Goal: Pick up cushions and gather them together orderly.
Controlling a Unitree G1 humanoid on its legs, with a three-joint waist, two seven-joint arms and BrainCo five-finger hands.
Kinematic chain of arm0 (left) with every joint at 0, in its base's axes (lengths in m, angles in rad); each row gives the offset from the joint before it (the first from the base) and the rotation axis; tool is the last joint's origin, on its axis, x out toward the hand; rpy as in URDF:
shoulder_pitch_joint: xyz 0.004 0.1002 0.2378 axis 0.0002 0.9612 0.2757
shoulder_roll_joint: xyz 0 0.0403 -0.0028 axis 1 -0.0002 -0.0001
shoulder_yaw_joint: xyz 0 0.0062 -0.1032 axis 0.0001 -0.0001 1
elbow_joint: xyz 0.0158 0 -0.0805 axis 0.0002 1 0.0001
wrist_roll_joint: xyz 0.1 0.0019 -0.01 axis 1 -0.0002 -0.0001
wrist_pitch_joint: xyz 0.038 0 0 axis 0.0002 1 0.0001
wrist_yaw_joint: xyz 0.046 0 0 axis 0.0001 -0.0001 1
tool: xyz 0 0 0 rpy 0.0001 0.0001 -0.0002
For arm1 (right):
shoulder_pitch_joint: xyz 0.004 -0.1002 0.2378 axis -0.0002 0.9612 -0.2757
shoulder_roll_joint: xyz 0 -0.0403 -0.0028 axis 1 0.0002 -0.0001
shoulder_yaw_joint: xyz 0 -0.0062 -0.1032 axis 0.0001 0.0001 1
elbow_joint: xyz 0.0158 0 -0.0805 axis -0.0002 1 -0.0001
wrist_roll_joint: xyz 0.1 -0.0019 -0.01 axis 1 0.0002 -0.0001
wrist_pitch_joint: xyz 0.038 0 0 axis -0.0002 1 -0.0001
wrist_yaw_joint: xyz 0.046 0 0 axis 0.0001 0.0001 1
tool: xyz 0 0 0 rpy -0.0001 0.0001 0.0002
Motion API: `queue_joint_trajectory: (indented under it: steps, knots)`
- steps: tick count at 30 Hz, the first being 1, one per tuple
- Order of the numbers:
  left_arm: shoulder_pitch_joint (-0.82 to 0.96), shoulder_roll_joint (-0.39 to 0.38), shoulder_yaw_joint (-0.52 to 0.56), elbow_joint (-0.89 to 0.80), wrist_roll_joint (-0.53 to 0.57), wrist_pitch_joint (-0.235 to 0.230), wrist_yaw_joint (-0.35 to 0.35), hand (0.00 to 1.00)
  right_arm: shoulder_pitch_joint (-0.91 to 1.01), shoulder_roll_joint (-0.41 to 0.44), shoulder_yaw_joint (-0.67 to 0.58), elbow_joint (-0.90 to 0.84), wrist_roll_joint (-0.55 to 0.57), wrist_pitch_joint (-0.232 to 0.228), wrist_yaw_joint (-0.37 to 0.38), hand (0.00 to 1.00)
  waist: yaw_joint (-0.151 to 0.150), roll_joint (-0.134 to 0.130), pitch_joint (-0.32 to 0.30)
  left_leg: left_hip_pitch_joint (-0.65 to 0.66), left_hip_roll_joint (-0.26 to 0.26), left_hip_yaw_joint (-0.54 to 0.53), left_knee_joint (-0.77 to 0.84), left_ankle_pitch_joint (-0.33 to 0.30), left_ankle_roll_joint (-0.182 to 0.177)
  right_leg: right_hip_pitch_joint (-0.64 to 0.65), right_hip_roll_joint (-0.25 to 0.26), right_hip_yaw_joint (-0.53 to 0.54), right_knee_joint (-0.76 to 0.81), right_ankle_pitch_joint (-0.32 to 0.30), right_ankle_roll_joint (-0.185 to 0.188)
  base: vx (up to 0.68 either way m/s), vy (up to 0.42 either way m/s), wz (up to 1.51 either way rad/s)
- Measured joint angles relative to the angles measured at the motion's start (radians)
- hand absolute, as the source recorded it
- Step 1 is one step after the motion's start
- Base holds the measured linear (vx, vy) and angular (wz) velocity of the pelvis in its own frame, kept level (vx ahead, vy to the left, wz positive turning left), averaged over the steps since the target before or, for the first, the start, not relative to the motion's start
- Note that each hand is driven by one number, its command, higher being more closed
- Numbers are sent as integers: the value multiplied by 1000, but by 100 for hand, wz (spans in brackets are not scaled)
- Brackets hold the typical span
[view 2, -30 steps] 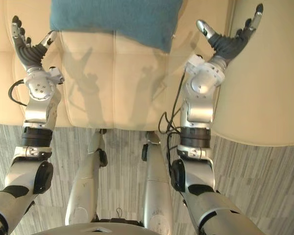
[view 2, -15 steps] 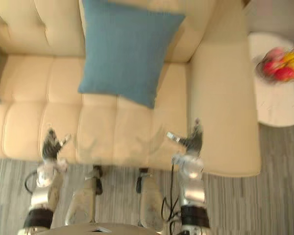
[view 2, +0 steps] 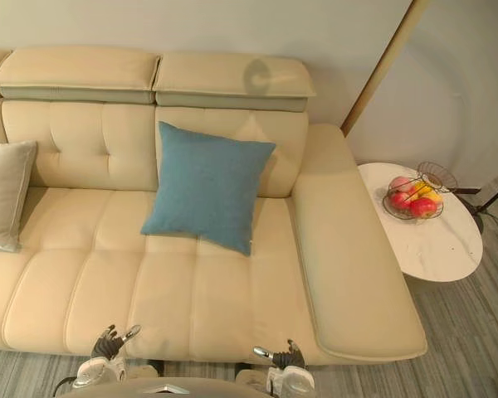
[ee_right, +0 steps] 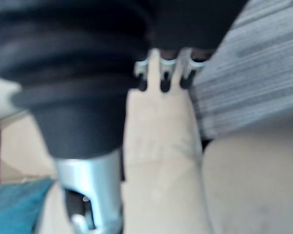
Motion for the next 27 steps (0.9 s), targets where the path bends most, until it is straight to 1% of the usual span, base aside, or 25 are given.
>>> queue_joint_trajectory:
  steps: [1, 4, 5, 6, 7, 8, 9, 10, 11, 12, 13, 14, 15, 16, 17, 18, 19, 20, 21, 22, 23, 24, 25, 26, 27]
  knots:
    - [-1, -1, 6, 5, -2, 2, 0, 0, -5, 0, -6, 10, -1, 0, 1, 0, 1, -2, 0, 2, -1, 4, 0, 2, 3, 1, 0, 6, 1, 1, 1, 29, 30, -26]
    - [-21, 10, 40, 23, -1, 8, 2, 0, -34, 8, -8, 23, -8, 9, -1, 0, 11, -19, 20, 6, -2, 32, 28, -12, 8, -3, -3, 37, 7, 16, 7, -16, 28, -27]
    - [-35, 18, 44, 24, -1, 9, 4, 0, -50, 19, -6, 21, -8, 9, -2, 0, 12, -27, 35, -34, 9, 42, 103, -48, 12, -19, -2, 43, 16, 25, 7, -99, 16, -20]
    - [-43, 21, 44, 22, -1, 9, 4, 0, -54, 25, -4, 17, -9, 9, -2, 0, 13, -29, 33, -85, 17, 41, 172, -81, 15, -39, -1, 40, 22, 37, 10, -147, 24, -29]
    - [-57, 21, 45, 17, 0, 9, 9, 0, -58, 24, 12, 13, -9, 8, -4, 0, 16, -33, 36, -141, 28, 41, 247, -113, 38, -69, 1, 42, 19, 65, 21, -158, 26, -35]
    - [-66, 13, 46, 16, 1, 10, 15, 0, -64, 17, 26, 13, -9, 8, -6, 0, 27, -18, 42, -175, 60, 41, 260, -119, 56, -74, 9, 42, -10, 97, 37, -166, 38, -39]
    - [-70, 9, 57, 9, 1, 10, 20, 0, -88, 15, 28, 6, -10, 9, -8, 0, 25, -3, 54, -195, 81, 45, 269, -113, 59, -125, 14, -6, 170, 12, -2, -155, 46, -22]
    - [-69, 12, 56, 7, 1, 9, 21, 0, -89, 13, 30, 7, -10, 8, -9, 0, 23, -2, 54, -192, 86, 41, 270, -109, 59, -147, 10, -32, 302, -47, -19, -154, 61, 8]
    - [-62, 19, 57, -1, 0, 10, 23, 0, -75, 16, 32, 14, -10, 8, -9, 0, 29, -6, 56, -185, 85, 25, 270, -103, 62, -147, -16, -74, 536, -126, -2, -152, 22, 32]
    - [-54, 25, 58, -1, 0, 10, 23, 0, -72, 23, 35, 15, -10, 7, -9, 0, 34, -17, 49, -185, 84, 15, 267, -90, 62, -120, -32, -93, 628, -137, 15, -132, -19, 33]
    - [-49, 29, 58, -3, -1, 10, 24, 0, -70, 29, 40, 16, -11, 7, -9, 0, 41, -27, 43, -186, 81, 13, 261, -80, 59, -101, -43, -99, 667, -140, 20, -143, -102, 21]
    - [-40, 31, 71, -15, -9, 11, 24, 0, -66, 37, 64, 23, -15, 7, -8, 0, 55, -47, 31, -200, 74, 14, 252, -55, 53, -76, -66, -99, 697, -133, 26, -122, -113, 9]
    - [-40, 31, 75, -20, -10, 12, 25, 0, -71, 40, 68, 24, -22, 7, -8, 0, 57, -54, 27, -212, 68, 13, 250, -42, 47, -66, -72, -100, 672, -129, 32, -174, -122, -2]
    - [-48, 25, 80, -20, -17, 13, 28, 0, -93, 34, 71, 32, -38, 9, -9, 0, 73, -58, 22, -226, 63, 16, 234, -3, 40, -59, -59, -115, 611, -164, 48, -191, -71, -23]
    - [-59, -2, 84, -20, -24, 14, 38, 0, -115, 22, 72, 32, -49, 9, -13, 0, 89, -29, 19, -230, 60, 15, 188, 23, 54, -49, -49, -134, 527, -189, 28, -182, -40, -34]
    - [-60, -10, 83, -20, -27, 14, 41, 0, -120, 16, 72, 32, -49, 9, -17, 0, 94, -18, 21, -231, 60, 16, 172, 41, 58, -38, -45, -145, 486, -204, 22, -181, -48, -40]
    - [-60, -20, 70, -15, -31, 13, 43, 0, -140, -5, 74, 33, -49, 9, -24, 0, 97, 0, 31, -246, 59, 29, 152, 73, 40, -12, -36, -156, 392, -245, 9, -144, -62, -24]
    - [-67, -20, 59, -8, -31, 13, 43, 0, -144, -9, 80, 33, -49, 9, -25, 0, 96, 4, 30, -265, 56, 42, 145, 87, 42, -11, -37, -156, 349, -263, 7, -251, -121, -29]
    - [-86, -20, 33, 2, -31, 13, 43, 0, -170, -11, 90, 25, -49, 10, -30, 0, 95, 23, 53, -282, 60, 48, 135, 112, 41, 2, -31, -169, 280, -287, 13, -232, -98, -17]
    - [-90, -22, 27, 5, -31, 13, 44, 0, -175, -13, 93, 20, -49, 10, -31, 0, 91, 38, 63, -282, 67, 44, 134, 121, 42, 5, -25, -176, 275, -281, 12, -304, -97, -5]
    - [-83, -30, 12, 4, -30, 13, 44, 0, -172, -10, 102, 11, -49, 10, -33, 0, 76, 56, 70, -269, 75, 40, 118, 135, 43, -1, -18, -183, 296, -280, 9, -214, -42, 7]
    - [-79, -31, 6, 3, -30, 13, 44, 0, -170, -9, 102, 11, -49, 10, -34, 0, 74, 61, 68, -261, 77, 40, 112, 123, 38, -2, -17, -185, 307, -280, 8, -239, -35, 10]
    - [-74, -29, -8, 0, -25, 12, 44, 0, -159, -9, 102, 10, -49, 10, -38, 0, 74, 63, 65, -254, 74, 45, 106, 95, 22, -1, -21, -188, 313, -280, 6, -172, 7, 10]
    - [-76, -21, -16, -3, -18, 12, 41, 0, -148, -7, 97, 6, -49, 10, -49, 0, 68, 39, 69, -261, 63, 54, 137, 37, 5, -3, -55, -199, 302, -274, -4, -179, 40, 0]
    - [-83, -20, -14, -10, -18, 10, 41, 0, -134, -12, 86, 6, -49, 10, -54, 0, 67, 31, 71, -279, 51, 39, 301, 1, 54, -8, -86, -196, 303, -264, -4, -127, 65, -6]
